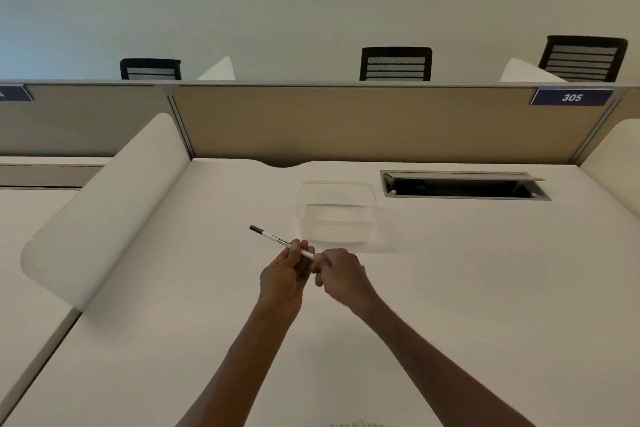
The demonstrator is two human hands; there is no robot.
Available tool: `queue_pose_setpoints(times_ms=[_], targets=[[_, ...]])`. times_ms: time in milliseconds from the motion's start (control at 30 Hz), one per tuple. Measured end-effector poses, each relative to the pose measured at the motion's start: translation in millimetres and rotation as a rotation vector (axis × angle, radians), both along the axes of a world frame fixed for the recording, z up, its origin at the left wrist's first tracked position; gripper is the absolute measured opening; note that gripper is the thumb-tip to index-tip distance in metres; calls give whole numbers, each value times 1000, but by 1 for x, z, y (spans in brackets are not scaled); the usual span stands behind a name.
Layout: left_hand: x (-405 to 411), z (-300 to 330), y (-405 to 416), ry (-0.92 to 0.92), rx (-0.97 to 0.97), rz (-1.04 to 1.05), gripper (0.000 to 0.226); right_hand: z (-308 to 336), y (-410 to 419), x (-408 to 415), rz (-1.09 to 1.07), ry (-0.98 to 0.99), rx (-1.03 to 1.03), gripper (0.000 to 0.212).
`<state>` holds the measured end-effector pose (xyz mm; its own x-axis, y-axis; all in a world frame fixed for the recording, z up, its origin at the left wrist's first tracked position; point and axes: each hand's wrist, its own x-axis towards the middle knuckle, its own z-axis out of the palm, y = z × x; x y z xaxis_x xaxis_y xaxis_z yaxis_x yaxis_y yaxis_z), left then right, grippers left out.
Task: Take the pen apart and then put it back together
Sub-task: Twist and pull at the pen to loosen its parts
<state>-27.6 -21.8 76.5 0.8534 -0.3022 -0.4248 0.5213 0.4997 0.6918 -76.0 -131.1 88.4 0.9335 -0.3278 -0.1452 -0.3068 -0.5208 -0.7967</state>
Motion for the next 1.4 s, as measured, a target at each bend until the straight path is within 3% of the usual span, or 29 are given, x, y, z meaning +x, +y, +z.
queue_pose_setpoints(times_ms=[67, 100, 200, 300, 500, 567, 667, 767, 833, 900, 967, 1100, 1167, 1267, 1400], targets=[[3, -2, 7, -79, -9, -79, 19, 12, -7, 3, -41, 136, 611, 39], [3, -2, 9, -114, -8, -105, 20, 16, -12, 3, -52, 196, 784, 41], [5, 2, 10, -155, -16, -110, 23, 25, -22, 1, -20, 367, 1010, 39], [5, 6, 8, -150, -18, -51, 23, 24, -19, 2, -42, 353, 1028, 34], [-3, 13, -2, -155, 79, 91, 14, 23, 2, 8, -202, 146, 649, 36], [-4, 15, -5, -109, 70, 134, 13, 22, 5, 8, -185, 30, 360, 35], [-3, 20, -9, -16, 40, 171, 12, 9, 11, 6, -113, -205, -293, 26], [1, 27, -10, 79, 34, 162, 8, -4, 6, 5, 3, -486, -730, 15], [3, 30, -10, 119, 37, 145, 7, -9, -3, 5, 78, -604, -976, 16], [4, 32, -9, 110, 46, 123, 7, -8, -8, 4, 93, -614, -1018, 15], [6, 33, -8, 57, 54, 91, 9, -2, -2, 5, 45, -479, -769, 18], [12, 35, -1, -97, 58, 3, 18, 30, 2, 13, -123, -40, 462, 40], [13, 37, 1, -174, 64, -17, 19, 44, -8, 14, -145, 123, 879, 41], [14, 41, 3, -233, 50, -13, 15, 53, -16, 11, -102, 243, 1113, 36], [11, 43, 2, -255, 105, 44, 15, 51, -6, 14, -187, 162, 1001, 35]])
